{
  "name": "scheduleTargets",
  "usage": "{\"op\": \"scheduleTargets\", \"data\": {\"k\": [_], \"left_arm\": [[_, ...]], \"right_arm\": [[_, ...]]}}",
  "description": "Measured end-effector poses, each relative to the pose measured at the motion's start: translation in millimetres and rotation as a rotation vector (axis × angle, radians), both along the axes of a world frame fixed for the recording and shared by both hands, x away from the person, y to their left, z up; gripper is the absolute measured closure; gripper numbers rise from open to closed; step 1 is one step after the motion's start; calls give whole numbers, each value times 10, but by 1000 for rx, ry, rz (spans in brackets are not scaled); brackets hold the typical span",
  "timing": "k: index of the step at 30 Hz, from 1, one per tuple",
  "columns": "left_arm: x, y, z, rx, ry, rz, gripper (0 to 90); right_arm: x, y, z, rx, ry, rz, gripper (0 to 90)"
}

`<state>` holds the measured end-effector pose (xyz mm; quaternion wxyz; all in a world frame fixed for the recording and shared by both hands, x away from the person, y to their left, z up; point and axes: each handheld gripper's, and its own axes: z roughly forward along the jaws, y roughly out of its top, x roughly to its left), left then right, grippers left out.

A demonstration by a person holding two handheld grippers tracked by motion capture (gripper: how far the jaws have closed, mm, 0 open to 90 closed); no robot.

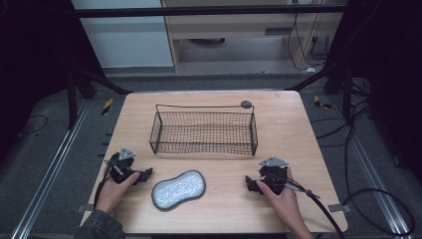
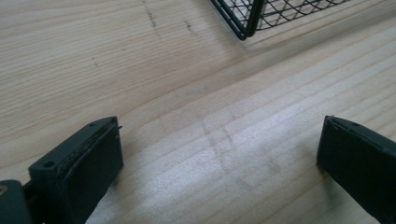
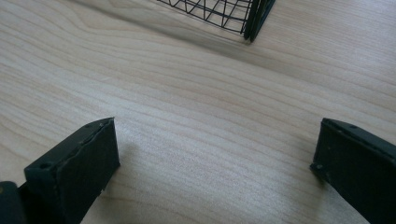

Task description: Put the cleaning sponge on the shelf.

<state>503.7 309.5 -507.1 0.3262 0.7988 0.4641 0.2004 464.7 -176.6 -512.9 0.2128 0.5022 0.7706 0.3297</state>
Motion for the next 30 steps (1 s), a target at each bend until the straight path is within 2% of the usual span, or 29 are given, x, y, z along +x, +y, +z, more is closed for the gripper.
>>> {"op": "scheduleTargets", "data": {"k": [6, 9, 10, 12, 16, 17, 18, 23, 30], "left_arm": [[-20, -1, 64, -1, -16, -15, 26], [-70, 11, 194, -4, -22, -22, 28], [-70, 11, 194, -4, -22, -22, 29], [-100, -1, 260, 12, -23, -37, 31], [-151, -63, 385, 35, -16, -77, 34], [-175, -108, 435, 47, -8, -105, 35], [-175, -108, 435, 47, -8, -105, 35], [-242, -268, 510, 94, 4, -175, 36], [-287, -403, 563, 111, 16, -233, 35]], "right_arm": [[-16, -14, -2, -4, -2, 15, 4], [-20, -14, -3, -5, -3, 15, 4], [-20, -14, -3, -5, -3, 15, 4], [-24, -13, -2, -5, -1, 14, 4], [-26, -14, -2, -5, 0, 14, 4], [-26, -15, -1, -6, 0, 15, 4], [-26, -16, -2, -6, -1, 16, 4], [-28, -18, -2, -4, -1, 18, 4], [-29, -20, -3, -4, -1, 20, 4]]}}
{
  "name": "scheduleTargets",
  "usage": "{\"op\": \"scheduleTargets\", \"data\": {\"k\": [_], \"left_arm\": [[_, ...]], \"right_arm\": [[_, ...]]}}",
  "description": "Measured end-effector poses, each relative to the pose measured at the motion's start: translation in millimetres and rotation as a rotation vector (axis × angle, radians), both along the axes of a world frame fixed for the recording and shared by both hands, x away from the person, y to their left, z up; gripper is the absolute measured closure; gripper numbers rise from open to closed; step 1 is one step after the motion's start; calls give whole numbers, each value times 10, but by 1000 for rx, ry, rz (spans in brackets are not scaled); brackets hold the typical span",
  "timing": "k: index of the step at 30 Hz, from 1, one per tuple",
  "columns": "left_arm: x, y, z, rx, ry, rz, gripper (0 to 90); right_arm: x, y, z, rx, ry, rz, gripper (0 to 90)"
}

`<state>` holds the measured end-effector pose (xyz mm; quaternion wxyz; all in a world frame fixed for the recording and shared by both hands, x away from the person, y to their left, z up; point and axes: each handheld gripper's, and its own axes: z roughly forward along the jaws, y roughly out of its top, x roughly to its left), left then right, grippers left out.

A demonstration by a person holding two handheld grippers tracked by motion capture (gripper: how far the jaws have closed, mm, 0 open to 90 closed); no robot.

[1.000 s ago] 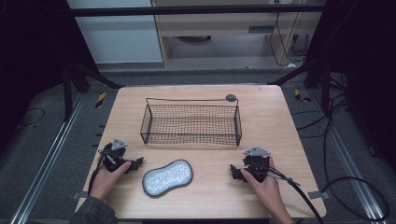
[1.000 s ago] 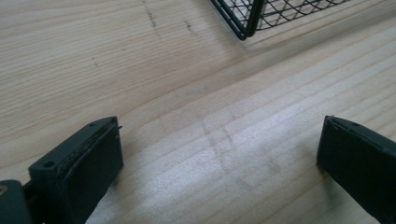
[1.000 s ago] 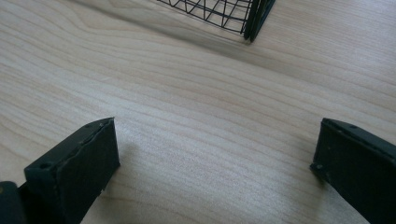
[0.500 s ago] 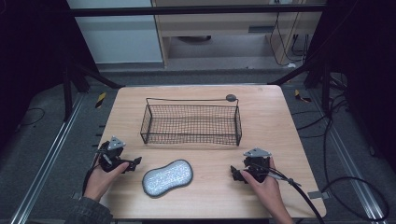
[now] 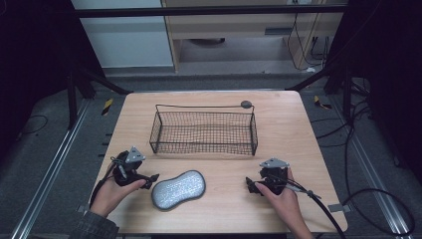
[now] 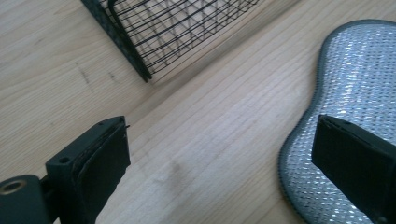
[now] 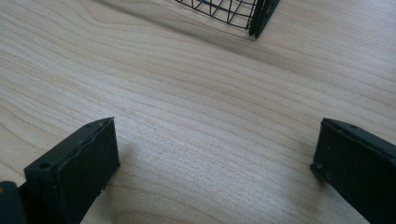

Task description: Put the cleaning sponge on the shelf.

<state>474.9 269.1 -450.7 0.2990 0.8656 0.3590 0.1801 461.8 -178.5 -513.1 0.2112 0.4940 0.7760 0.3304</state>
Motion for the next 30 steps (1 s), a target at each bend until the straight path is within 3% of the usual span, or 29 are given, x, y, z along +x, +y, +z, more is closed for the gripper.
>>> {"op": "scheduleTargets", "data": {"k": [17, 30], "left_arm": [[-83, -253, -19, 69, 41, -105, 40], [-135, -398, 10, 73, 41, -151, 62]], "right_arm": [[-1, -4, 0, 0, 0, 5, 4], [-1, -12, 0, -2, -1, 14, 4]]}}
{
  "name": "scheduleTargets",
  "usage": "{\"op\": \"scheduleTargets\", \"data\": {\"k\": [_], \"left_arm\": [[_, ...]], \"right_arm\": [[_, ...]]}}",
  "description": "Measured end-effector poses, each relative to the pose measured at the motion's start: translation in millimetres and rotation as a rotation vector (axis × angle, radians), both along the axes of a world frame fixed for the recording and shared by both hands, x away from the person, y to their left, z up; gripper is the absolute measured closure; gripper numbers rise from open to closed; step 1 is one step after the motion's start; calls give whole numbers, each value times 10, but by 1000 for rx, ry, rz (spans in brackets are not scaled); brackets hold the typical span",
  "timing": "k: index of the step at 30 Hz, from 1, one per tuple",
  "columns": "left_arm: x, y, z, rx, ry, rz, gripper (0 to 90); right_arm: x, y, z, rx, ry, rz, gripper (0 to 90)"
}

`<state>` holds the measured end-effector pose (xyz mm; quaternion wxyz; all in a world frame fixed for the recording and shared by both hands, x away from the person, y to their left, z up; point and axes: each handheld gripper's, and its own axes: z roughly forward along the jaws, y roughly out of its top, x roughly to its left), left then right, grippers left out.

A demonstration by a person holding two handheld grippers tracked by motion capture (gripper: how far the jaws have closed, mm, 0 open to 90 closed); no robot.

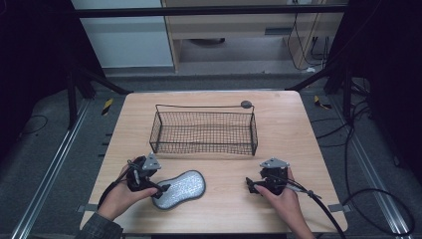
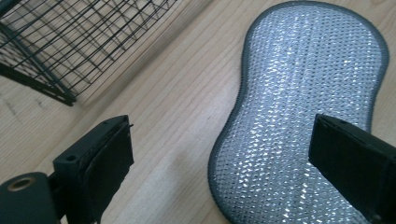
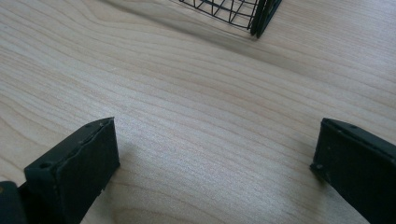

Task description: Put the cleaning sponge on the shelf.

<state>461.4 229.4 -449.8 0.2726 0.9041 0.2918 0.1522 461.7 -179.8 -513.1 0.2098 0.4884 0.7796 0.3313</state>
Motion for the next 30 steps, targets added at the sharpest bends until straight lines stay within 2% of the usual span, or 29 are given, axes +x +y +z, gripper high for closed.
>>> {"op": "scheduleTargets", "data": {"k": [7, 8, 9, 10, 11, 13, 17, 20, 22, 26, 30], "left_arm": [[-22, -60, 13, 6, 19, -38, 88], [-26, -78, 28, 10, 36, -59, 88], [-26, -78, 28, 10, 36, -59, 86], [-28, -101, 37, 15, 45, -73, 81], [-17, -152, 57, 47, 60, -101, 74], [-10, -179, 67, 63, 59, -109, 68], [30, -279, 62, 61, 90, -136, 49], [65, -341, 45, 101, 107, -151, 44], [86, -381, 45, 115, 124, -169, 42], [107, -398, 43, 135, 139, -172, 42], [111, -460, 33, 202, 156, -184, 42]], "right_arm": [[-1, 0, 0, -1, -1, 1, 7], [-1, 0, 0, -1, -1, 2, 6], [0, 0, 1, -1, -1, 2, 7], [0, 0, 1, -1, -1, 2, 7], [0, 0, 1, -1, -1, 2, 6], [0, 0, 1, -1, -1, 2, 6], [-1, 0, 0, -1, -1, 2, 7], [0, 0, 1, -1, -1, 2, 6], [0, -2, 0, -3, -2, 3, 6], [0, -1, 1, -1, -1, 3, 6], [0, -3, 1, -3, -1, 5, 6]]}}
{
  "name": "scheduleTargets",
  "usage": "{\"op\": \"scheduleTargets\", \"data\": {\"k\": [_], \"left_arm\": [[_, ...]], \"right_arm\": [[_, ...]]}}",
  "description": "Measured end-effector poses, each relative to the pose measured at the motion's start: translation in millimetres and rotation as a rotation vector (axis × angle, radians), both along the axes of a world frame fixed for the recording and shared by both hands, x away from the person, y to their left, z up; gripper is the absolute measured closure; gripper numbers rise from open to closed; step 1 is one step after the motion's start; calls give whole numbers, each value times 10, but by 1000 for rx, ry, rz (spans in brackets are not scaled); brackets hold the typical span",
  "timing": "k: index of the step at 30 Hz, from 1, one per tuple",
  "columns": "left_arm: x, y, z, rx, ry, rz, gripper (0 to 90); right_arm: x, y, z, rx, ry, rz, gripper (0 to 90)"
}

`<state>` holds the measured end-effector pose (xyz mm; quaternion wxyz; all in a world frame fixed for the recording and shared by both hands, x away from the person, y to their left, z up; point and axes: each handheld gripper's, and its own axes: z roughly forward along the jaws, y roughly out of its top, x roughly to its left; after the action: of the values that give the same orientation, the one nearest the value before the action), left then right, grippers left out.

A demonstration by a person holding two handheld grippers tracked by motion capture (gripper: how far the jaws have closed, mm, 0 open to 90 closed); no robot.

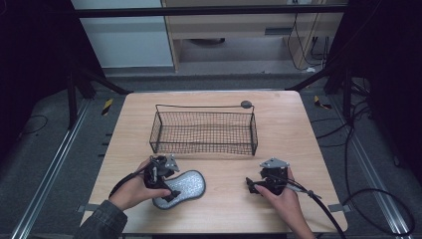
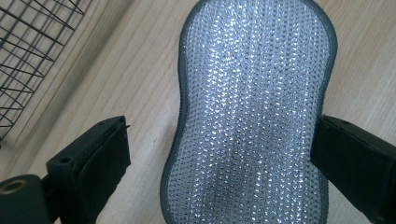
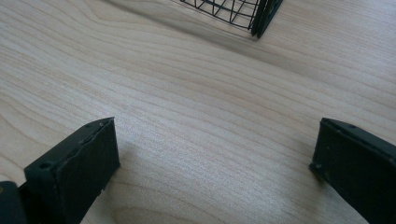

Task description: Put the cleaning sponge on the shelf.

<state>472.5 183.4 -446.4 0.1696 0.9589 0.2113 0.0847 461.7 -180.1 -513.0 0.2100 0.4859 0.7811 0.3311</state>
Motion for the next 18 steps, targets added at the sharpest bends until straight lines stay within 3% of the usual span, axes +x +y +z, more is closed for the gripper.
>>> {"op": "scheduleTargets", "data": {"k": [7, 18], "left_arm": [[8, -76, 12, 32, 27, -17, 43], [72, -239, -60, 121, 79, -58, 43]], "right_arm": [[-3, -4, 1, -2, 0, 7, 6], [-3, -4, 2, -1, 2, 7, 6]]}}
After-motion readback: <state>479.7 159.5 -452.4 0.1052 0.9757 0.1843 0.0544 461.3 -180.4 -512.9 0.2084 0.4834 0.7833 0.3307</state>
